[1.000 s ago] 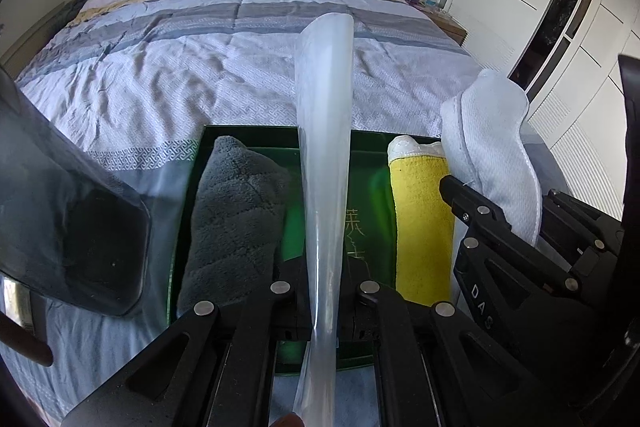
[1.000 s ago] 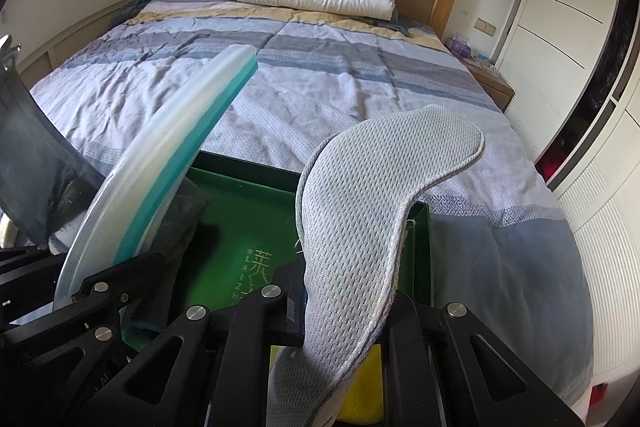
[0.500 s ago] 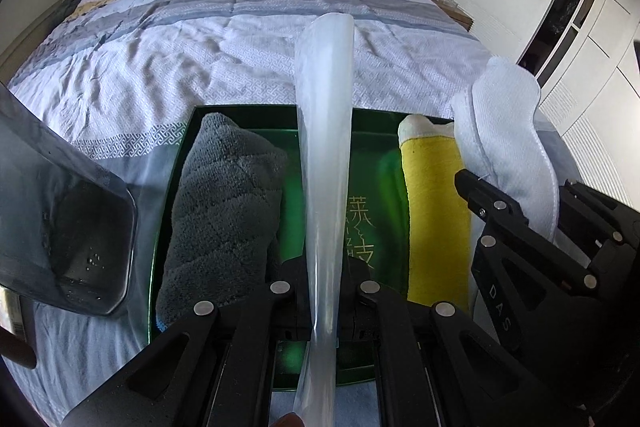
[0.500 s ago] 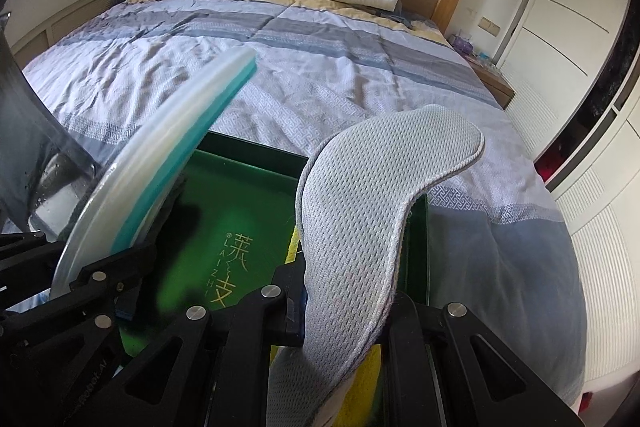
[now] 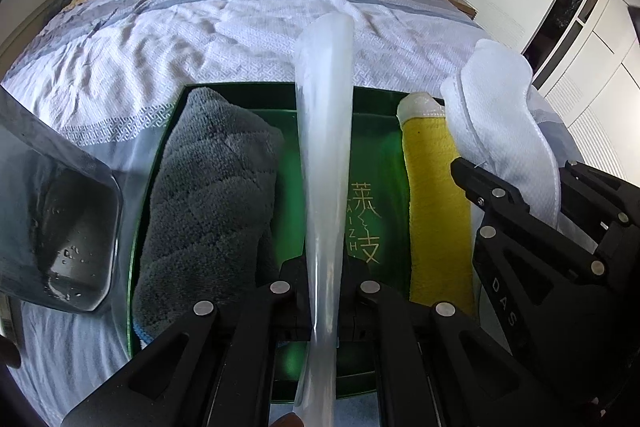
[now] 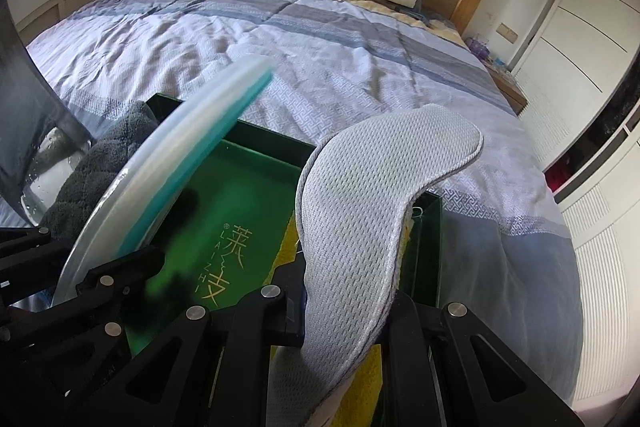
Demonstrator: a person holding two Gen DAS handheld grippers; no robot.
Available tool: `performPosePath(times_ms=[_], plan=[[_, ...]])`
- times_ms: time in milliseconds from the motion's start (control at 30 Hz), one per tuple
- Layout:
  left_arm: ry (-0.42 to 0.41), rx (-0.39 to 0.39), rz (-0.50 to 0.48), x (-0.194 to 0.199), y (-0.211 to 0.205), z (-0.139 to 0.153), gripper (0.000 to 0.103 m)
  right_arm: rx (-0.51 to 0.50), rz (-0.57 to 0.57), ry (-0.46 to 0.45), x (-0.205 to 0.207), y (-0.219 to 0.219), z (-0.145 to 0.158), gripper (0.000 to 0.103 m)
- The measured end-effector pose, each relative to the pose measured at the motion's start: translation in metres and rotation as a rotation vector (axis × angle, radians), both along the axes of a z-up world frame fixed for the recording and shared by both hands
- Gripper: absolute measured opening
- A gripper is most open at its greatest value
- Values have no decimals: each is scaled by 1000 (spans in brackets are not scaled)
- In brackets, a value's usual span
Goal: Organize soft objects
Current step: 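Lower the zip bag and eye mask into the green tray beside the towel and mitt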
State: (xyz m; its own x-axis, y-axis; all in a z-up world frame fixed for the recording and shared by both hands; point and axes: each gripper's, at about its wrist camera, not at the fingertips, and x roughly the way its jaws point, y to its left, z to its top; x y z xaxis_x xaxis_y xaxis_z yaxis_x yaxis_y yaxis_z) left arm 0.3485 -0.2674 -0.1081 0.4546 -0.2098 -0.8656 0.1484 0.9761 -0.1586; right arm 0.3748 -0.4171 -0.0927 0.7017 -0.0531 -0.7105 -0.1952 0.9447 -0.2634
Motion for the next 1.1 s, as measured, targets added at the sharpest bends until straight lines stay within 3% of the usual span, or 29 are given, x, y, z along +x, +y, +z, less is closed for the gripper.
performPosePath(times_ms=[367, 1100], plan=[[25, -1, 12, 3, -3, -10, 4, -40, 52, 27, 11, 1, -6, 12], [29, 61, 43, 12, -6, -14, 4, -15, 18, 50, 23, -7, -21, 12]])
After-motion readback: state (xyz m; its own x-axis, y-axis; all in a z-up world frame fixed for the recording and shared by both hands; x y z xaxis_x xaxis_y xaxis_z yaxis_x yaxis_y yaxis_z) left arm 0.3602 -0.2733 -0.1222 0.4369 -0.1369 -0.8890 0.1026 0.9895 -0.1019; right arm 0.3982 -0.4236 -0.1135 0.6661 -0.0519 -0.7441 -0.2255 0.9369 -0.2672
